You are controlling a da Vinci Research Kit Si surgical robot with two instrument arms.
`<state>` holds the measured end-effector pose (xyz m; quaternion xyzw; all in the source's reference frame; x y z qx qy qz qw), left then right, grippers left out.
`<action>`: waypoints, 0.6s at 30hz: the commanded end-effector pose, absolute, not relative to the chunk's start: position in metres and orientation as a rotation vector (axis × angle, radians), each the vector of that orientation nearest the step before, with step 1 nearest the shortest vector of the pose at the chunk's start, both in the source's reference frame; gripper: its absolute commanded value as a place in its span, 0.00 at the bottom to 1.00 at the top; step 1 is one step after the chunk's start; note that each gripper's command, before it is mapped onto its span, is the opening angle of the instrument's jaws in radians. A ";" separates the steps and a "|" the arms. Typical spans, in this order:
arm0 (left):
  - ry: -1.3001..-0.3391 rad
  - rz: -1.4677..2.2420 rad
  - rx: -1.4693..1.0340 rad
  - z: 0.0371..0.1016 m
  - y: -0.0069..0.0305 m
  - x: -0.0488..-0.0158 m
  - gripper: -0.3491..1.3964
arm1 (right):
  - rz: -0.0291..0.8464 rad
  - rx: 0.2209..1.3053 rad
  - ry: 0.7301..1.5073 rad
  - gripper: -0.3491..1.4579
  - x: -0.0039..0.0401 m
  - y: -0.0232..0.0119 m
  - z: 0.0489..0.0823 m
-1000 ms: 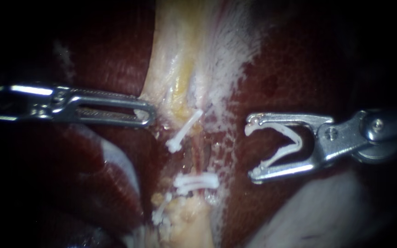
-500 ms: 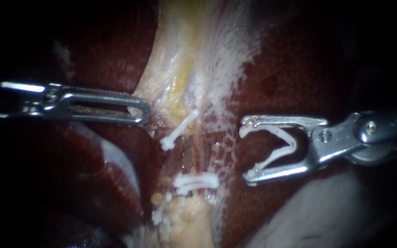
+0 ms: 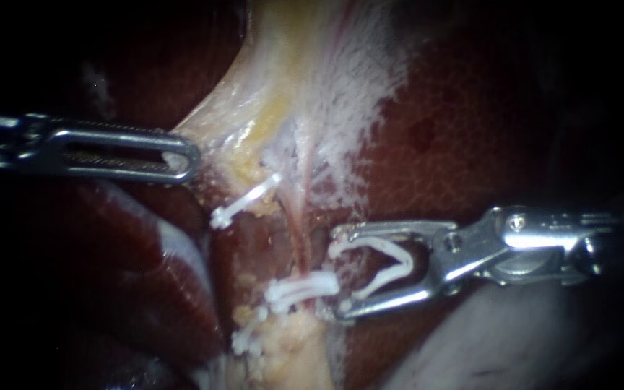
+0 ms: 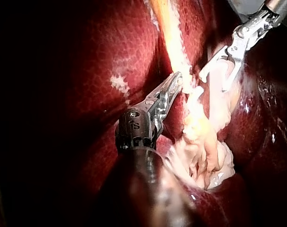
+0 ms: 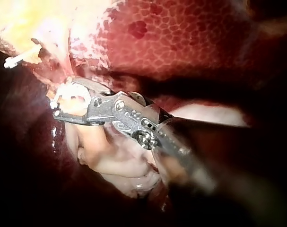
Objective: Clipping third clip right tube
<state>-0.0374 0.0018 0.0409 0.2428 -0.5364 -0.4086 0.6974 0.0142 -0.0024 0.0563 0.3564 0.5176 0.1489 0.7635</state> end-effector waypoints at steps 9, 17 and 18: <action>-1.214 -0.907 0.532 0.0379 0.0011 -0.0378 0.00 | 0.329 0.780 1.120 0.49 0.0152 -0.0016 0.0577; -1.215 -0.902 0.528 0.0373 0.0008 -0.0379 0.00 | 0.330 0.778 1.120 0.49 0.0151 -0.0008 0.0588; -1.215 -0.902 0.528 0.0373 0.0008 -0.0380 0.00 | 0.330 0.778 1.120 0.49 0.0152 -0.0007 0.0589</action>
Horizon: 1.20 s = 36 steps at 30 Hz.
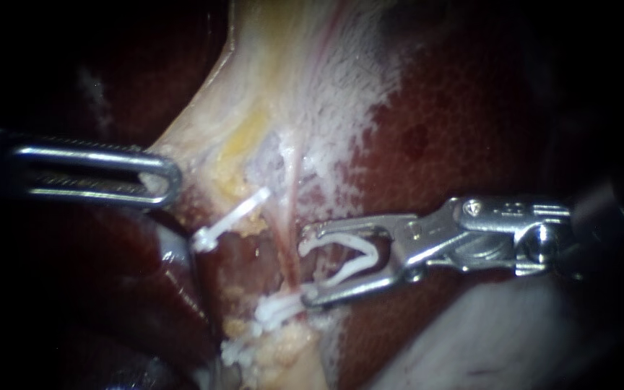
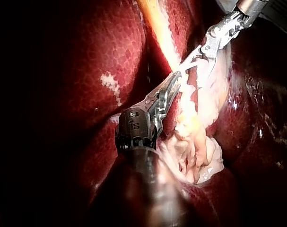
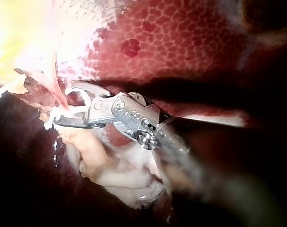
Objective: Clipping third clip right tube
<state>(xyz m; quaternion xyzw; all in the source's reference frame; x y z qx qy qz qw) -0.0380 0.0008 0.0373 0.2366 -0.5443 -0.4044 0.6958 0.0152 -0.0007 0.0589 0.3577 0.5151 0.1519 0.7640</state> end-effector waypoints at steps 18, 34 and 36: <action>-1.214 -0.904 0.525 0.0371 0.0006 -0.0381 0.00 | 0.337 0.763 1.118 0.49 0.0194 -0.0018 0.0591; -1.214 -0.904 0.524 0.0371 0.0006 -0.0381 0.00 | 0.379 0.789 1.100 0.40 0.0202 -0.0017 0.0591; -1.214 -0.904 0.524 0.0371 0.0006 -0.0382 0.00 | 0.395 0.799 1.094 0.29 0.0200 -0.0016 0.0591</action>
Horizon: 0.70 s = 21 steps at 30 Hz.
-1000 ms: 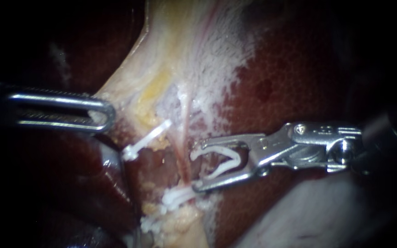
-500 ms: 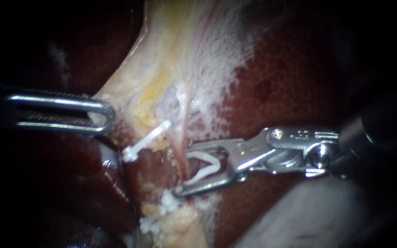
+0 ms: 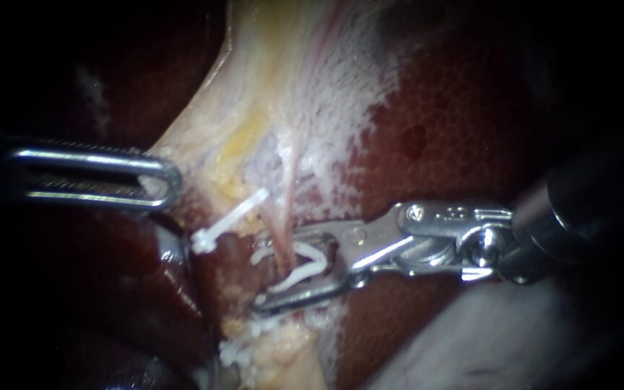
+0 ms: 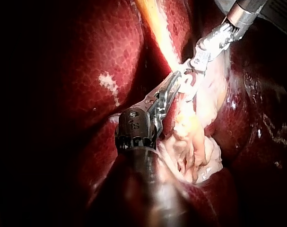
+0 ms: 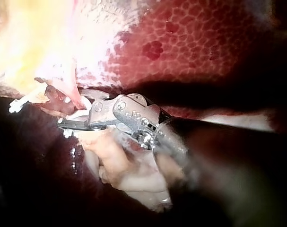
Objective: Clipping third clip right tube
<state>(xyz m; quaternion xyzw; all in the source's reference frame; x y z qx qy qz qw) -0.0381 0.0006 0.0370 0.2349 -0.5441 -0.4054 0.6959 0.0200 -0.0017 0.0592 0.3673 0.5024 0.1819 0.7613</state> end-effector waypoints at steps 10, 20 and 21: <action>-1.214 -0.904 0.524 0.0371 0.0006 -0.0382 0.00 | 0.393 0.799 1.091 0.05 0.0192 -0.0016 0.0606; -1.214 -0.904 0.524 0.0371 0.0006 -0.0382 0.00 | 0.392 0.799 1.091 0.05 0.0192 -0.0017 0.0605; -1.214 -0.904 0.524 0.0371 0.0006 -0.0382 0.00 | 0.392 0.799 1.091 0.05 0.0192 -0.0017 0.0605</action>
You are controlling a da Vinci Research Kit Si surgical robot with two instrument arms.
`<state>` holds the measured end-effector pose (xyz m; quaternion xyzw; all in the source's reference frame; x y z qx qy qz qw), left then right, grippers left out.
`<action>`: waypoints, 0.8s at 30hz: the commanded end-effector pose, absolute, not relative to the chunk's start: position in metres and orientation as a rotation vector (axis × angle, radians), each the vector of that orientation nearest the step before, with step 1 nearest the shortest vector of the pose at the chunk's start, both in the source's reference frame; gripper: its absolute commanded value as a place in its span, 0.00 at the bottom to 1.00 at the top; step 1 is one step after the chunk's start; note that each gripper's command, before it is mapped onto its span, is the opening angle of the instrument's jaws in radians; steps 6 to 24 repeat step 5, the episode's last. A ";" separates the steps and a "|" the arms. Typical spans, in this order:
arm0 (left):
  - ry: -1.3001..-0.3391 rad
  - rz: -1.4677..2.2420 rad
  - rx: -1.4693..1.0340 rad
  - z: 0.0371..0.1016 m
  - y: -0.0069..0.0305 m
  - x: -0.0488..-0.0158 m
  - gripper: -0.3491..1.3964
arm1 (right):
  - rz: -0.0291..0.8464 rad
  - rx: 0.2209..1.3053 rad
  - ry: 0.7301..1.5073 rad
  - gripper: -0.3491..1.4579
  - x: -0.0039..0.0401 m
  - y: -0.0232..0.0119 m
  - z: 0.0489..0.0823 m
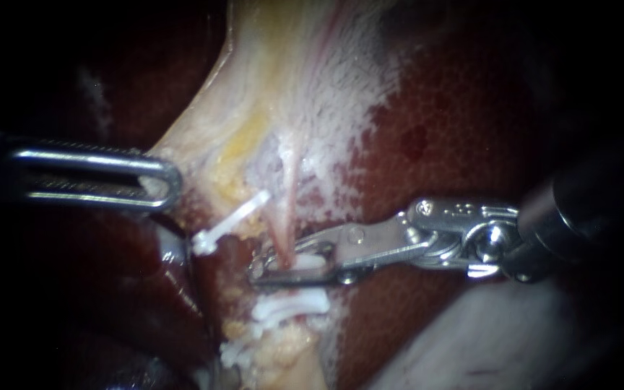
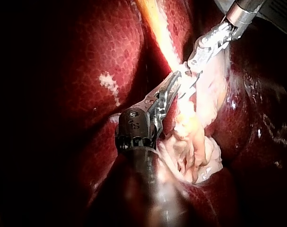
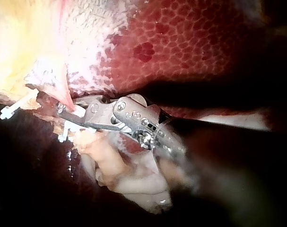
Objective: Clipping third clip right tube
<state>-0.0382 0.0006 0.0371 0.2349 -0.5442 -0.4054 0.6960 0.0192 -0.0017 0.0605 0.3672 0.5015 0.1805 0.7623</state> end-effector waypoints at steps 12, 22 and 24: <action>-1.214 -0.904 0.524 0.0372 0.0007 -0.0382 0.00 | 0.392 0.799 1.091 0.05 0.0192 -0.0017 0.0605; -1.214 -0.904 0.524 0.0372 0.0007 -0.0382 0.00 | 0.392 0.799 1.091 0.05 0.0192 -0.0017 0.0605; -1.214 -0.904 0.524 0.0372 0.0007 -0.0382 0.00 | 0.392 0.799 1.091 0.05 0.0192 -0.0017 0.0605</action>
